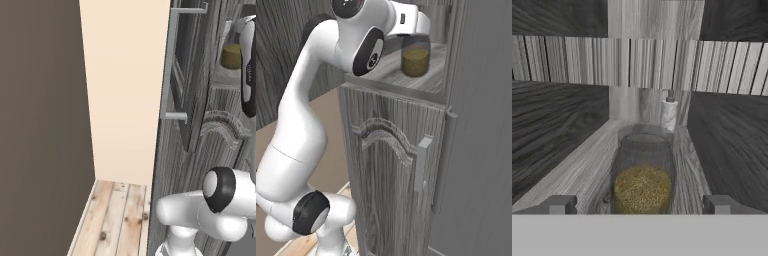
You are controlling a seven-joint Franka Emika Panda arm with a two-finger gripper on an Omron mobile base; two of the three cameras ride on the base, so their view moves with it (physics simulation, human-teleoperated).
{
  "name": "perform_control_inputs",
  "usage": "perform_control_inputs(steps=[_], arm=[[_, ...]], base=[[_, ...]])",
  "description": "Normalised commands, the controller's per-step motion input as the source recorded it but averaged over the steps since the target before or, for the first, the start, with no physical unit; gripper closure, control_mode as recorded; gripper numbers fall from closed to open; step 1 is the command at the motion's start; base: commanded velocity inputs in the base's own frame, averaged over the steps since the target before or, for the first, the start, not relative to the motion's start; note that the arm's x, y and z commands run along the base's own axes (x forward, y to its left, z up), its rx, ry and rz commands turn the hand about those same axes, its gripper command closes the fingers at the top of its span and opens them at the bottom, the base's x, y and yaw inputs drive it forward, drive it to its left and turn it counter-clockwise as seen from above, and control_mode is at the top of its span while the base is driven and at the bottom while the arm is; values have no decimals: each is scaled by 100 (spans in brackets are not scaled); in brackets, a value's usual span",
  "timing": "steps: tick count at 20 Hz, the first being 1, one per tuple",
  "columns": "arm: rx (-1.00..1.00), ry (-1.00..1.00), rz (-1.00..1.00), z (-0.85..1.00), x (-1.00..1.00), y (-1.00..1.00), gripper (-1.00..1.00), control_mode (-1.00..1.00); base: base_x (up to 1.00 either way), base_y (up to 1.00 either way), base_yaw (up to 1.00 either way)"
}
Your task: Pick the jar and jar from the dining table and place them in the open cabinet. Close the cabinet after placing the objects.
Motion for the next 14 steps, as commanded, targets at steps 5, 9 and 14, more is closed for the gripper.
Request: perform_control_inputs(steps=[5, 9, 14], arm=[[0, 0, 0, -3, -74, 0, -100, -100], [0, 0, 0, -20, -71, 1, -100, -100], [0, 0, 0, -41, -75, 8, -100, -100]], base=[[0, 0, 0], [0, 0, 0], [0, 0, 0]])
